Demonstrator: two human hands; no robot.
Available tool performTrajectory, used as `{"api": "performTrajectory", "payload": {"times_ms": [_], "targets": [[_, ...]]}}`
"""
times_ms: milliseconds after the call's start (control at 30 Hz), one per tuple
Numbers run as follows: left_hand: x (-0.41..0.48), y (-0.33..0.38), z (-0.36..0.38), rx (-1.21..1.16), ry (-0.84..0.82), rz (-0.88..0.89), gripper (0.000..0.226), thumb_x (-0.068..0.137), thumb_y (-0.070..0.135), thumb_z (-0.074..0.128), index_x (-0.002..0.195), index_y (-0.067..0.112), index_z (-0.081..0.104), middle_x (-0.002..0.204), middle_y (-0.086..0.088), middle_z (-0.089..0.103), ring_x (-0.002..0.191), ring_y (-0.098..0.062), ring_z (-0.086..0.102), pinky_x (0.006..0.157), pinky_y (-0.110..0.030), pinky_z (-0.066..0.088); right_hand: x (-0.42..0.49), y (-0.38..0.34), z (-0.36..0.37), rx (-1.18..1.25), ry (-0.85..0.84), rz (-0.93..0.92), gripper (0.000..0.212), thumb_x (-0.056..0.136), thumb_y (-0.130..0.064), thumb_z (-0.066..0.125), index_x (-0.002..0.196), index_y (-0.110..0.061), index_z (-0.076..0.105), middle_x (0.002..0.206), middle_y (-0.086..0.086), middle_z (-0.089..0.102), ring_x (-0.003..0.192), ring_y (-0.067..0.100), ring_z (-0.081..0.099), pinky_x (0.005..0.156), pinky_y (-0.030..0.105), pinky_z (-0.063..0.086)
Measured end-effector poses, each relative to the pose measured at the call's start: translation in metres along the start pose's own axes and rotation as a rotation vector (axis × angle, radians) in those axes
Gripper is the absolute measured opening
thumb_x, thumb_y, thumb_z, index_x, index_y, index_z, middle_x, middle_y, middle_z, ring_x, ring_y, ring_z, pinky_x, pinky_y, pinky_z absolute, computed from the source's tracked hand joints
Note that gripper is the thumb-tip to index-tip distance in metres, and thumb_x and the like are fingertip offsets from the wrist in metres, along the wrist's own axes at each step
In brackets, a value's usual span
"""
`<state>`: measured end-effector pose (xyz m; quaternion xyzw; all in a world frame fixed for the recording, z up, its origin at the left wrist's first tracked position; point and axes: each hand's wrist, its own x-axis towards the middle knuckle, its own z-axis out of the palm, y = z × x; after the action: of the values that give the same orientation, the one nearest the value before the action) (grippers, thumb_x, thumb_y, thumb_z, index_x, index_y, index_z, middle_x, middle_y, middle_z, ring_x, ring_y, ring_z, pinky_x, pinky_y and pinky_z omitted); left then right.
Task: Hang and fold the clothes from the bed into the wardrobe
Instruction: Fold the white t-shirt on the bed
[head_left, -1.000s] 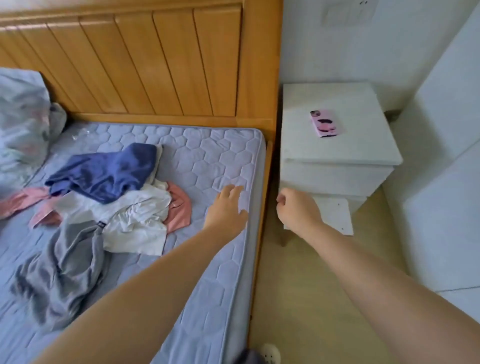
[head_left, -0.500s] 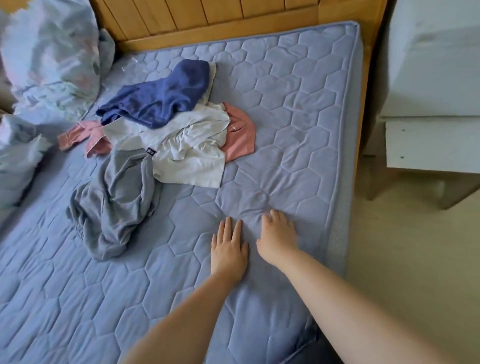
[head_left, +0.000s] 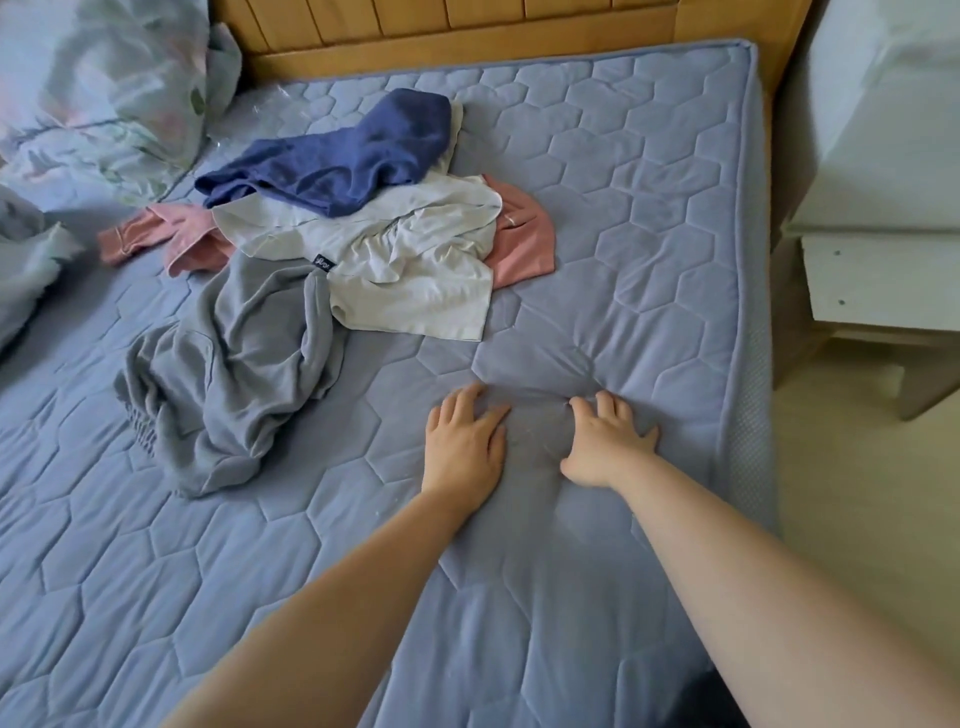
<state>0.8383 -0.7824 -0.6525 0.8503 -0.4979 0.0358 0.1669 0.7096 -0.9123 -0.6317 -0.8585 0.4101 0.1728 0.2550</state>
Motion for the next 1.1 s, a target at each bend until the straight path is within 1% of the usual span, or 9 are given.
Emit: {"api": "performTrajectory", "payload": {"times_ms": [100,300,433,567,700,800,933,1000,1100], "targets": [[0.017,-0.007,0.000,0.001,0.082,-0.083,0.025,0.091,0.018,0.051,0.108,0.016,0.069,0.143,-0.017,0.042,0.134,-0.037,0.034,0.107,-0.051,0.027,0.003,0.006,-0.002,0.036,-0.026,-0.006,0.074,0.085,-0.027,0.057,0.147,-0.028,0.016,0.153,0.001,0.005,0.142,0.023,0.006,0.111,0.061,0.016],[0.087,-0.036,-0.011,0.310,-0.325,-0.129,0.041,0.094,0.030,0.038,0.134,0.029,0.046,0.160,-0.005,-0.012,0.145,-0.028,-0.018,0.114,-0.053,-0.004,0.006,0.002,-0.001,0.052,-0.018,0.007,0.075,0.082,-0.032,0.061,0.144,-0.030,0.019,0.151,0.000,0.007,0.141,0.023,0.007,0.110,0.061,0.014],[0.102,-0.028,-0.013,0.120,-0.419,-0.212,0.050,0.085,0.017,0.046,0.134,0.013,0.046,0.152,-0.005,0.029,0.142,-0.026,0.020,0.111,-0.040,0.022,0.008,0.004,-0.005,0.106,-0.001,-0.004,0.070,0.077,-0.031,0.064,0.137,-0.030,0.029,0.143,-0.001,0.017,0.137,0.024,0.014,0.109,0.057,0.018],[0.090,-0.020,-0.031,-0.289,-0.301,-0.385,0.021,0.083,0.009,0.056,0.094,0.013,0.073,0.099,-0.007,0.070,0.096,-0.026,0.061,0.076,-0.029,0.045,-0.001,0.025,-0.006,0.416,0.117,-0.087,0.059,0.081,-0.024,0.066,0.136,-0.019,0.047,0.147,0.001,0.035,0.137,0.019,0.031,0.112,0.034,0.024],[0.079,-0.001,-0.058,-0.776,-0.267,-0.470,0.021,0.085,0.001,0.063,0.090,0.017,0.075,0.078,0.005,0.068,0.078,-0.009,0.060,0.070,-0.011,0.047,-0.018,0.051,0.000,0.816,0.248,-0.039,0.036,0.087,-0.004,0.061,0.122,-0.009,0.063,0.142,0.004,0.049,0.128,0.014,0.046,0.101,0.015,0.029],[0.057,0.033,-0.063,-0.904,-0.393,-0.460,0.027,0.085,-0.003,0.059,0.103,0.015,0.067,0.069,0.002,0.055,0.061,-0.009,0.054,0.053,-0.011,0.045,-0.035,0.060,0.008,1.065,0.386,0.117,0.022,0.090,-0.008,0.059,0.106,-0.017,0.070,0.126,0.009,0.062,0.109,0.013,0.055,0.096,0.024,0.038],[-0.008,0.081,-0.042,-0.997,-0.816,-0.450,0.044,0.086,-0.006,0.059,0.128,0.006,0.053,0.087,-0.006,0.054,0.082,-0.020,0.056,0.074,-0.031,0.052,-0.058,0.071,0.020,1.402,0.377,0.320,0.016,0.088,-0.014,0.062,0.100,-0.009,0.071,0.119,0.025,0.062,0.113,0.032,0.059,0.104,0.042,0.043],[-0.044,0.094,-0.034,-0.876,-1.060,-0.346,0.045,0.088,-0.003,0.059,0.132,0.004,0.051,0.104,-0.010,0.055,0.096,-0.021,0.057,0.078,-0.028,0.051,-0.068,0.075,0.023,1.369,0.360,0.321,0.021,0.090,-0.014,0.060,0.109,-0.006,0.067,0.122,0.018,0.063,0.109,0.023,0.059,0.101,0.036,0.043],[-0.066,0.090,-0.036,-0.934,-1.108,-0.273,0.037,0.090,-0.001,0.056,0.126,0.006,0.057,0.099,-0.008,0.061,0.093,-0.019,0.061,0.081,-0.025,0.052,-0.086,0.072,0.026,1.068,0.439,0.286,0.026,0.093,-0.019,0.055,0.112,-0.009,0.068,0.122,0.010,0.063,0.109,0.023,0.056,0.096,0.035,0.043]]}}
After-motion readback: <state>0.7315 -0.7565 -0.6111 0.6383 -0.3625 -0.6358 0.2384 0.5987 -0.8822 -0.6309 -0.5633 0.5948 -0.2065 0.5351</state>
